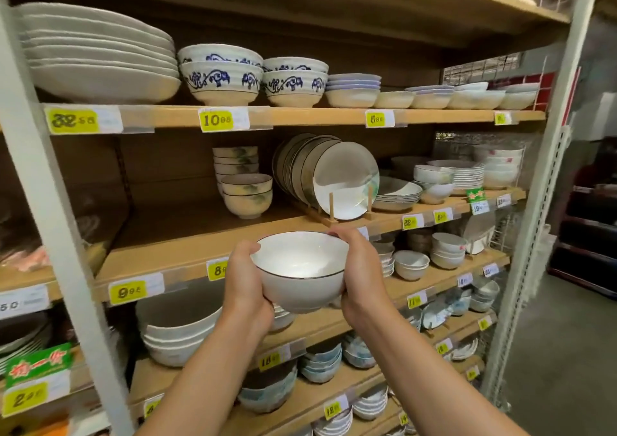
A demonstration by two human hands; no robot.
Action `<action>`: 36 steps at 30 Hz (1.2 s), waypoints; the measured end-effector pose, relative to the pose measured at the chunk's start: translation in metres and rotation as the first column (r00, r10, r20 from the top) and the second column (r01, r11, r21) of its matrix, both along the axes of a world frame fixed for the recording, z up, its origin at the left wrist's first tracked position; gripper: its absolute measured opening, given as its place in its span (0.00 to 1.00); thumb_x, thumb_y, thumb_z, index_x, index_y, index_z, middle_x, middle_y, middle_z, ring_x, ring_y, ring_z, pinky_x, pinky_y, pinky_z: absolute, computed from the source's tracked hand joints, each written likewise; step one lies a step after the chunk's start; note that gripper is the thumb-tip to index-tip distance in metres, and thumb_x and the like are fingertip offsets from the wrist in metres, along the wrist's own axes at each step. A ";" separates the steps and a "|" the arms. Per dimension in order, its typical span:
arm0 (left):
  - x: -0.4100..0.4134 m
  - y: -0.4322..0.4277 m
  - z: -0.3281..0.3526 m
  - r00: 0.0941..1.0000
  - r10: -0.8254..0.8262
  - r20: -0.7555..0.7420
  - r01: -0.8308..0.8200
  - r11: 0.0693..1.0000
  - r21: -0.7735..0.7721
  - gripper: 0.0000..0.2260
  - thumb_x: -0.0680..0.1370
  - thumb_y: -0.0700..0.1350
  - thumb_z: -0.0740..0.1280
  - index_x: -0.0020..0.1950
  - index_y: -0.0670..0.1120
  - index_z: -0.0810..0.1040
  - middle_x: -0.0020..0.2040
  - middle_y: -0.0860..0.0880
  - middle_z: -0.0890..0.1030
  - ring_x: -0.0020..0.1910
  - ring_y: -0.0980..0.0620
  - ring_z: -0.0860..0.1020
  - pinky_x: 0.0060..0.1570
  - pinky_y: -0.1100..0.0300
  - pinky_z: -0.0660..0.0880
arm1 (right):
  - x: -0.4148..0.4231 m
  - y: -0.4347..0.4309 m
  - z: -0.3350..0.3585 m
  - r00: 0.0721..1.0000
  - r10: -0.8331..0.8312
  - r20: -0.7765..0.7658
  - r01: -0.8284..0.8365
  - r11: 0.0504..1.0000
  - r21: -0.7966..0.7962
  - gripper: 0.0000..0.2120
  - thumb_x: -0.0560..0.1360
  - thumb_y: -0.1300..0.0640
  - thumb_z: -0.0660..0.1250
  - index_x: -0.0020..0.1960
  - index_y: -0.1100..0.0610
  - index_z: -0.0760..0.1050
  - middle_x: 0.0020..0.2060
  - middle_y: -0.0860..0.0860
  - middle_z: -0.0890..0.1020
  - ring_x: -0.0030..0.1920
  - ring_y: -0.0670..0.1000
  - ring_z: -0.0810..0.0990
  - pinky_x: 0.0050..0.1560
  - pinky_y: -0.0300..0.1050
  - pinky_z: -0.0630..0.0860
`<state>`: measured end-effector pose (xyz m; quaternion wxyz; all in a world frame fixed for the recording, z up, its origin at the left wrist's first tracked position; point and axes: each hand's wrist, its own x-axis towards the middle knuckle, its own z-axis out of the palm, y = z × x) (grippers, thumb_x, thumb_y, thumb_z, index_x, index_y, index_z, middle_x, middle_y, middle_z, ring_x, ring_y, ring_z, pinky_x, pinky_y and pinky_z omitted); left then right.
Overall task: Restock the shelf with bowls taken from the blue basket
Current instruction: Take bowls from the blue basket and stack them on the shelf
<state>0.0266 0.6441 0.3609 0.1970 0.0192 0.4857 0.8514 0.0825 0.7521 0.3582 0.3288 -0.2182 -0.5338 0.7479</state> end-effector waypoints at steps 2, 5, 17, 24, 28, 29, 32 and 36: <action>-0.023 0.009 0.001 1.000 0.006 -0.029 -0.006 1.000 0.010 0.14 0.76 0.48 0.58 0.55 0.47 0.80 0.47 0.43 0.85 0.48 0.41 0.81 0.38 0.54 0.79 | -0.024 0.011 0.002 1.000 0.001 -0.023 -0.001 1.000 -0.018 0.09 0.75 0.51 0.64 0.49 0.54 0.80 0.53 0.57 0.82 0.57 0.60 0.79 0.54 0.54 0.75; -0.063 0.025 0.004 0.997 0.041 -0.066 -0.041 0.999 -0.001 0.16 0.76 0.48 0.57 0.57 0.48 0.80 0.51 0.43 0.84 0.50 0.41 0.80 0.40 0.53 0.79 | -0.063 0.026 0.006 1.000 0.008 -0.020 -0.009 1.000 -0.018 0.09 0.76 0.52 0.63 0.48 0.53 0.81 0.52 0.56 0.82 0.55 0.58 0.80 0.54 0.55 0.77; -0.172 0.067 -0.003 0.970 0.212 -0.114 -0.218 0.975 -0.039 0.14 0.77 0.46 0.57 0.55 0.48 0.80 0.52 0.43 0.83 0.49 0.42 0.80 0.43 0.52 0.77 | -0.184 0.073 0.003 0.995 0.078 0.058 -0.077 0.997 -0.012 0.19 0.78 0.62 0.53 0.63 0.52 0.78 0.50 0.46 0.80 0.48 0.48 0.78 0.52 0.50 0.79; -0.199 0.084 -0.017 0.939 0.313 -0.145 -0.326 0.942 -0.080 0.15 0.79 0.45 0.54 0.53 0.47 0.80 0.49 0.44 0.84 0.48 0.45 0.81 0.44 0.53 0.78 | -0.229 0.100 -0.007 0.968 0.236 0.087 -0.229 0.970 -0.084 0.20 0.77 0.64 0.56 0.64 0.54 0.77 0.51 0.49 0.82 0.50 0.51 0.81 0.48 0.47 0.79; -0.203 0.088 -0.022 0.910 0.376 -0.173 -0.393 0.917 -0.072 0.14 0.79 0.44 0.54 0.52 0.48 0.80 0.50 0.45 0.84 0.50 0.45 0.81 0.43 0.55 0.77 | -0.243 0.108 -0.010 0.950 0.306 0.062 -0.302 0.951 -0.062 0.19 0.76 0.66 0.57 0.61 0.54 0.79 0.43 0.45 0.80 0.44 0.47 0.79 0.36 0.40 0.75; -0.203 0.090 -0.023 0.900 0.396 -0.179 -0.412 0.909 -0.063 0.14 0.79 0.44 0.54 0.53 0.48 0.80 0.50 0.45 0.84 0.50 0.46 0.81 0.43 0.55 0.77 | -0.246 0.110 -0.011 0.947 0.316 0.049 -0.313 0.948 -0.056 0.19 0.75 0.66 0.57 0.59 0.53 0.80 0.43 0.45 0.81 0.44 0.47 0.80 0.36 0.40 0.75; -0.203 0.092 -0.026 0.885 0.421 -0.200 -0.436 0.899 -0.036 0.14 0.79 0.42 0.54 0.53 0.46 0.79 0.49 0.46 0.85 0.51 0.45 0.80 0.49 0.52 0.75 | -0.252 0.112 -0.014 0.938 0.347 0.007 -0.346 0.938 -0.027 0.16 0.74 0.65 0.59 0.51 0.51 0.82 0.45 0.47 0.83 0.47 0.48 0.81 0.39 0.41 0.76; -0.205 0.087 -0.026 0.895 0.372 -0.245 -0.395 0.917 -0.052 0.15 0.78 0.42 0.54 0.54 0.43 0.79 0.50 0.43 0.84 0.52 0.44 0.80 0.53 0.50 0.74 | -0.254 0.116 -0.020 0.922 0.386 0.014 -0.385 0.922 -0.044 0.12 0.75 0.56 0.61 0.54 0.52 0.81 0.45 0.48 0.84 0.49 0.51 0.81 0.45 0.45 0.77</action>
